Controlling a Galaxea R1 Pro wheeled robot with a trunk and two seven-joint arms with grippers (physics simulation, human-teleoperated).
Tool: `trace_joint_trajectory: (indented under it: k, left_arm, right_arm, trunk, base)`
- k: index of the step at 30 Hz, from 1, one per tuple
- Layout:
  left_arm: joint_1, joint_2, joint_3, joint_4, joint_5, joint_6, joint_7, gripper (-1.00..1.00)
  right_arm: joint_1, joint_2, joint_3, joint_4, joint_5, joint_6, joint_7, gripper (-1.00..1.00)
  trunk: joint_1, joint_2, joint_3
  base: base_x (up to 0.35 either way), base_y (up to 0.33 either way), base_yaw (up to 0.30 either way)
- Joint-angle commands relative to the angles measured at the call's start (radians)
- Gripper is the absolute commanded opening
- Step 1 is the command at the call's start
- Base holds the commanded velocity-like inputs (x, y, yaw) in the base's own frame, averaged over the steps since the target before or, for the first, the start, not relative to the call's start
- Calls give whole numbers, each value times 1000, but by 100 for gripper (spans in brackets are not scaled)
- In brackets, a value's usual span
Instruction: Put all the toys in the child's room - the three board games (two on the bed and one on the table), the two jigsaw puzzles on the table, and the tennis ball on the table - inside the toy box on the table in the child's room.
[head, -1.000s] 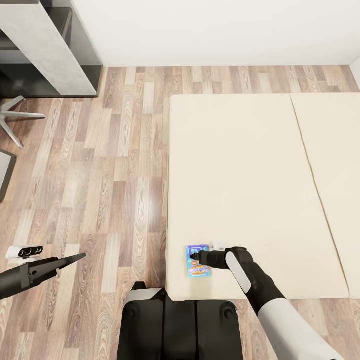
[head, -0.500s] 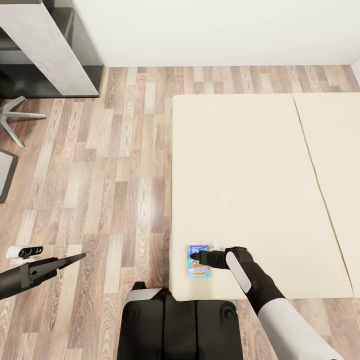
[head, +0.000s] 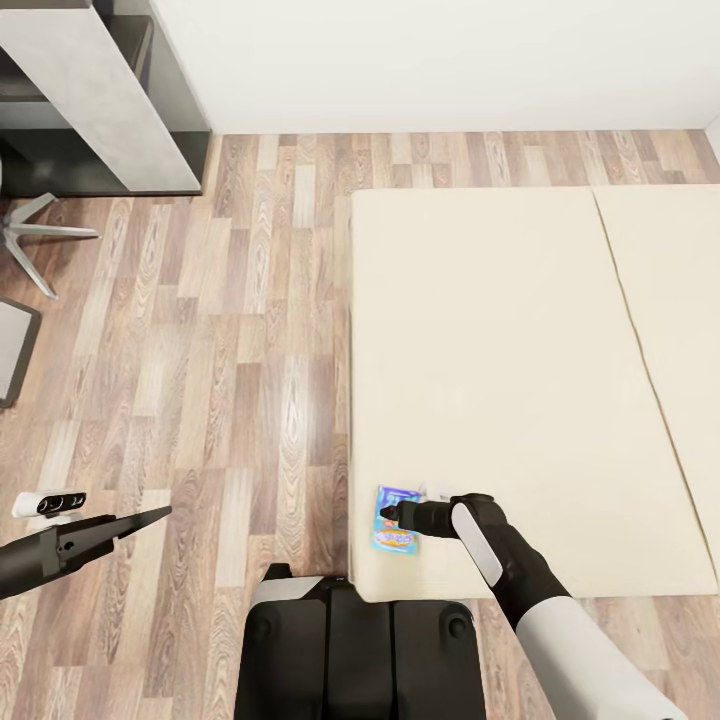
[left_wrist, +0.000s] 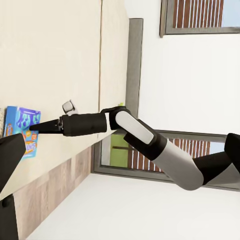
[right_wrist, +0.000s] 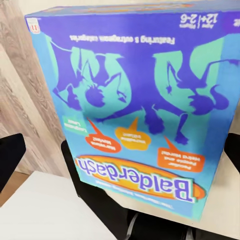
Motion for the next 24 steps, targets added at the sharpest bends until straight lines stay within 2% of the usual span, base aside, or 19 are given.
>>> trace_joint_trajectory:
  k: [1, 24]
  left_arm:
    - [0, 0, 0, 0, -1, 11, -4, 100]
    - [0, 0, 0, 0, -1, 11, -4, 100]
  right_arm:
    - [0, 0, -1, -1, 6, 4, 4, 100]
    - [0, 0, -1, -1, 5, 8, 6, 100]
  trunk:
    - [1, -2, -1]
    - [1, -2, -1]
  base:
    - [0, 52, 0]
    - [0, 6, 0]
